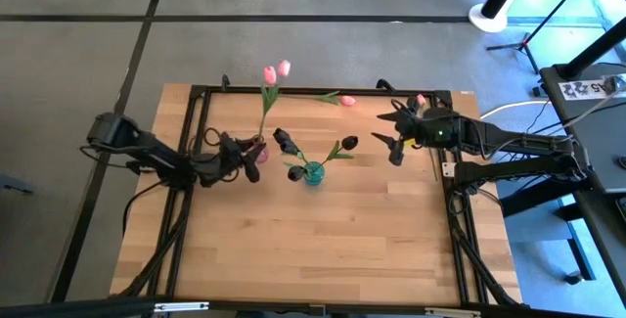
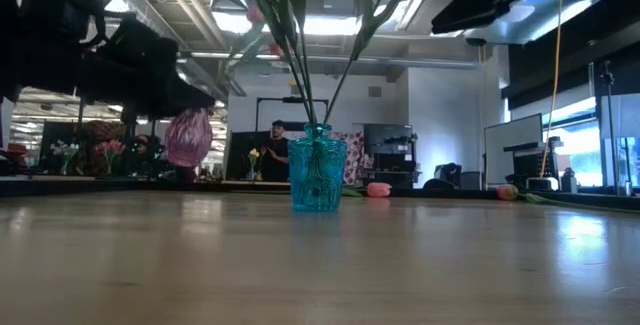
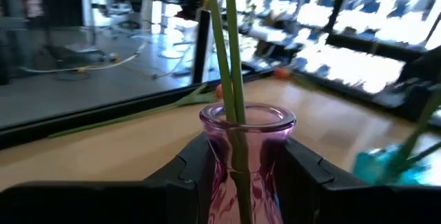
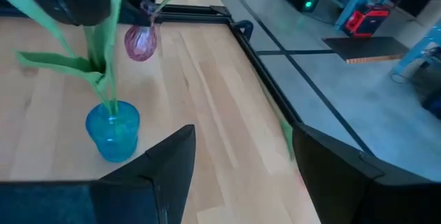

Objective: Sort flowers into vase by color
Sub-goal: Adjust the pink vase

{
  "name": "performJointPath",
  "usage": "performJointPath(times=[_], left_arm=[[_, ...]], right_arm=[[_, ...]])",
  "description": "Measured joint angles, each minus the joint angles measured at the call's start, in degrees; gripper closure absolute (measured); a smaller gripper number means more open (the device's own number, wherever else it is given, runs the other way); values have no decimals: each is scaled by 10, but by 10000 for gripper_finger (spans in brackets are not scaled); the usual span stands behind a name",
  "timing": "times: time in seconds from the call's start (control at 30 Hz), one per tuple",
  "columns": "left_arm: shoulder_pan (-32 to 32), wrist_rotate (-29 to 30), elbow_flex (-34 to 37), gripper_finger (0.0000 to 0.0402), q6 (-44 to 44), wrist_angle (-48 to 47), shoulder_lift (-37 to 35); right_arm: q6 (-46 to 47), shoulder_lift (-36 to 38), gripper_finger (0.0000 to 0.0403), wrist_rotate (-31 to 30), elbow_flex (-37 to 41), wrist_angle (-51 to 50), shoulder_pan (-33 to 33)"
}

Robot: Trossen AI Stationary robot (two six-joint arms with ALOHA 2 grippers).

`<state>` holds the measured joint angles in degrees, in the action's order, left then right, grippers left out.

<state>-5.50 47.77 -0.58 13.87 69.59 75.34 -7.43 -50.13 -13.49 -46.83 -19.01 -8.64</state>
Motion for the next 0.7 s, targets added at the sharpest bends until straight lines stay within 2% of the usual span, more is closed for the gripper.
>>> performJointPath(times=[0.1,0.27,0.4,0.53,0.7], left_arm=[[0,30,-7,292,1,35,58],[27,40,-29,292,10,119,155],[41,78,-44,292,8,147,218],[41,87,-44,292,-16,203,234],[45,81,-45,292,-28,201,232]], right_arm=[[-4,0,162,-14,0,0,0],[-9,0,162,-14,0,0,0],[-7,0,162,3,0,-7,0],[1,0,162,7,0,-29,0],[14,-3,162,11,0,-60,0]])
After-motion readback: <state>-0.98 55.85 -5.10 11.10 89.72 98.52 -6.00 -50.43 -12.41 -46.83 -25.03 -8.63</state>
